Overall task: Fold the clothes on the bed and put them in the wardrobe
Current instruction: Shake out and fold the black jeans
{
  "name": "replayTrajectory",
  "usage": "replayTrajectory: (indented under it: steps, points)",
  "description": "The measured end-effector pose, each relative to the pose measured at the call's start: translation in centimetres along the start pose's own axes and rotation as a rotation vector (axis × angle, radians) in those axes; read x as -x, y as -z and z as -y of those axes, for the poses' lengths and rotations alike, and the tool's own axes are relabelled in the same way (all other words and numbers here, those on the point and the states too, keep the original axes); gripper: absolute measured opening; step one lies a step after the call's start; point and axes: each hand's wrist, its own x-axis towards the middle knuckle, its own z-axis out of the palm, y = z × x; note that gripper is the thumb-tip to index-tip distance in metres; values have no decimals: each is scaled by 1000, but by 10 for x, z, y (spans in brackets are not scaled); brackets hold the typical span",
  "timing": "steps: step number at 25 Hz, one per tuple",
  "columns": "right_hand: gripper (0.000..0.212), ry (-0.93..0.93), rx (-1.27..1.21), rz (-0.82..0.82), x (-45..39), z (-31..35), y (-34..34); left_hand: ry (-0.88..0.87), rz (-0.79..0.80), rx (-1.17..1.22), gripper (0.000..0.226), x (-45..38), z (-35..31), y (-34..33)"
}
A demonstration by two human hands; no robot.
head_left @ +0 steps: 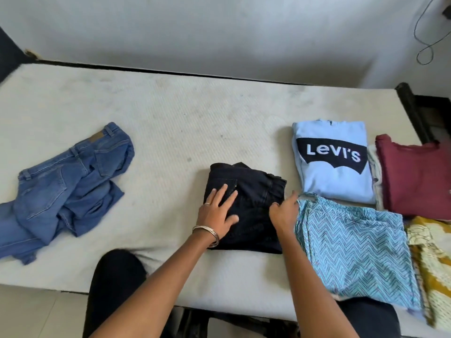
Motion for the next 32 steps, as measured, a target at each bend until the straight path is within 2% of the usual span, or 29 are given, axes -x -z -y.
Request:
replayTrajectory:
  steps: [2,4,5,6,8,9,11,12,13,15,16,18,20,22,24,25,27,29,31,32]
  points:
    - [67,268,263,-136,17,-4,-13,-13,185,-153,69,7,6,-18]
    - [65,579,531,-14,33,-21,-25,2,216,-212,69,7,6,-34]
    - [64,632,667,80,31,-32,-27,3,245,-260,70,2,4,-40]
    - [64,607,759,182,27,-42,-25,-11,279,-276,74,-4,3,-43]
    - [63,501,787,300,14,-50,-23,6,326,-79,91,-14,7,-34]
    - [63,480,770,323,12,-48,-22,52,248,143,98,-16,11,-25]
    - [67,489,719,228,18,-44,-25,245,-122,576,91,-19,26,-14]
    - [71,451,653,91,27,-43,-27,396,-247,674,85,-18,33,-11]
    - [74,358,540,-66,39,-43,-29,537,-253,710,85,-17,37,-9]
    - [78,83,237,-260,75,-45,-33,655,-53,719,96,-6,41,-16]
    - [83,-76,78,-261,91,-42,-34,669,7,751,98,-2,39,-20]
    - [97,-465,-301,-139,107,-27,-35,734,58,935,96,3,33,-13]
    - [111,-702,-643,-28,110,-14,-35,754,84,1215,76,6,22,-2]
    - [115,-730,-806,-38,107,-9,-33,763,158,1327,45,20,3,7]
    - [103,-711,-906,-107,106,-10,-27,778,250,1396,29,46,-11,15]
    - [95,-680,-975,-115,106,-12,-23,754,281,1470,28,59,-11,14]
    - [83,-600,-1091,-76,105,-13,-13,637,298,1712,43,79,-4,5]
    - [72,-498,-1132,-24,99,-4,3,649,118,1928,64,86,10,-3]
    - [63,-384,-1169,74,97,14,28,822,-187,2142,67,77,18,-9]
    - [58,-327,-1157,136,95,23,41,904,-254,2230,64,71,16,-9]
